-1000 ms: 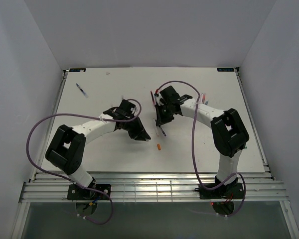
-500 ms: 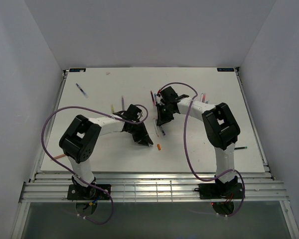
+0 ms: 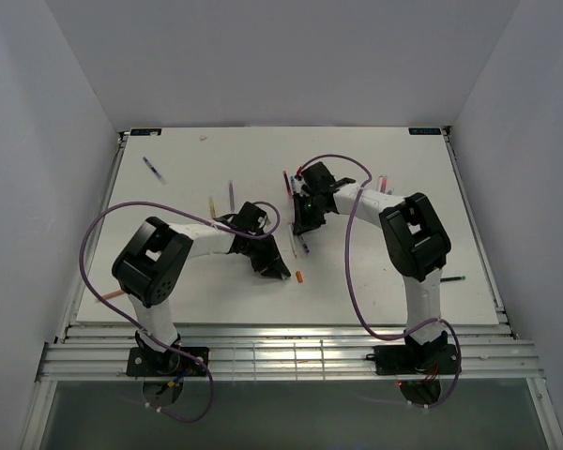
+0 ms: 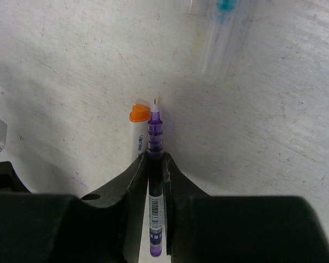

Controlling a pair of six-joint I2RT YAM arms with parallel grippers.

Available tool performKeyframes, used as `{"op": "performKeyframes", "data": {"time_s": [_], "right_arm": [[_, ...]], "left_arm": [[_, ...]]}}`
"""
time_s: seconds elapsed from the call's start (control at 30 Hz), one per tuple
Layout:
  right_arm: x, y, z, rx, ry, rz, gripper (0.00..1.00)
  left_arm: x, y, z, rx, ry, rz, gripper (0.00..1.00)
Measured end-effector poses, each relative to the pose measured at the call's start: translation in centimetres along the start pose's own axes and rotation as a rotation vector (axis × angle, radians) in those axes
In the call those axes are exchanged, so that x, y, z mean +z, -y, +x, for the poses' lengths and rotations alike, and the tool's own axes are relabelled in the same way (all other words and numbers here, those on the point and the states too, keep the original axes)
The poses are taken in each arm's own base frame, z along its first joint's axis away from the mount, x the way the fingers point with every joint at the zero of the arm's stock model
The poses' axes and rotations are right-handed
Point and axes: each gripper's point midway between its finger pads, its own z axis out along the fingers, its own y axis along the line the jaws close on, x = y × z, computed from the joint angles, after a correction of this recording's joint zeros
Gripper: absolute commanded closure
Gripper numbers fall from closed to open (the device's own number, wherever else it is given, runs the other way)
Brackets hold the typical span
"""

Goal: Open the pen caps

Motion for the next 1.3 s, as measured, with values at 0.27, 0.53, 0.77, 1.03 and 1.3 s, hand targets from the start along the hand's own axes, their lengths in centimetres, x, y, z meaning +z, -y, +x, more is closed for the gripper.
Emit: {"op": "performKeyframes", "data": {"time_s": [0.27, 0.53, 0.77, 1.03, 1.3], "right_arm": [[0.1, -0.3, -0.5, 0.010, 0.010, -0.022, 0.66], [-0.1, -0.1, -1.1, -0.002, 0.025, -0.012, 0.61], [-3.1, 0.7, -9.2, -0.015, 0.198, 0.034, 0.56], [-4.3, 3.4, -18.5, -0.010, 0.374, 0.079, 0.56], [1.2, 7.1, -16.2, 0.007, 0.244, 0.159, 0.56]], "left_arm": [[0.2, 0.3, 0.4, 0.011, -0.007, 0.018, 0.60], [-0.2, 0.1, 1.0, 0.013, -0.007, 0.033, 0.52], [-1.0, -0.7, 1.7, 0.020, 0.005, 0.016, 0.50], [-2.0, -1.7, 1.3, 0.065, 0.062, -0.045, 0.50], [-2.8, -1.7, 0.9, 0.092, 0.106, -0.064, 0.50]]}}
